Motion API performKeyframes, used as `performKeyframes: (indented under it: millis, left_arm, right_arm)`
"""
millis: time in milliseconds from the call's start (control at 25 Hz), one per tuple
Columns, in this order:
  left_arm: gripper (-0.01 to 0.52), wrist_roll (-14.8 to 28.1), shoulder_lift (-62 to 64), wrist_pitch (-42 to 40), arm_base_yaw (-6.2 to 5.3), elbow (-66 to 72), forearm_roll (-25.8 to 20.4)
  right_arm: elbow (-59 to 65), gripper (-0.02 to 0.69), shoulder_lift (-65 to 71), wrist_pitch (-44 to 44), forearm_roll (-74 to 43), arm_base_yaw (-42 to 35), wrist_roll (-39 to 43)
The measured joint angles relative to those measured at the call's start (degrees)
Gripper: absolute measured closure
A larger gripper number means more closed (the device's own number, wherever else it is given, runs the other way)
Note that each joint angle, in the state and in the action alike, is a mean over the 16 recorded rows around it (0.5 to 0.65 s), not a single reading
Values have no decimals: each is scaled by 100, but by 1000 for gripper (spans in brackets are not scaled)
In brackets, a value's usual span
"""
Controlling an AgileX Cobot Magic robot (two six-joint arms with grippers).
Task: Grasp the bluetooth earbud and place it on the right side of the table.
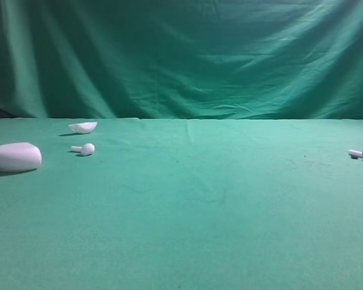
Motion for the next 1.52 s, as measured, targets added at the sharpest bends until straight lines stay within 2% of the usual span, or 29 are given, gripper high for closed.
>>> performKeyframes:
  millis: [400, 840, 1120, 1520]
  left_arm:
    - [514, 0, 0, 0, 0, 0, 0]
    - [514, 0, 0, 0, 0, 0, 0]
    - [514, 0, 0, 0, 0, 0, 0]
    - [514, 0, 0, 0, 0, 0, 0]
  right_arm:
    - [636, 665, -2346, 67, -496, 0, 840]
    - [1116, 665, -3212, -17, -1211, -12, 1121]
    - [2173, 665, -3722, -1285, -1464, -195, 998]
    - [4926, 665, -4479, -4149, -1568, -527, 1025]
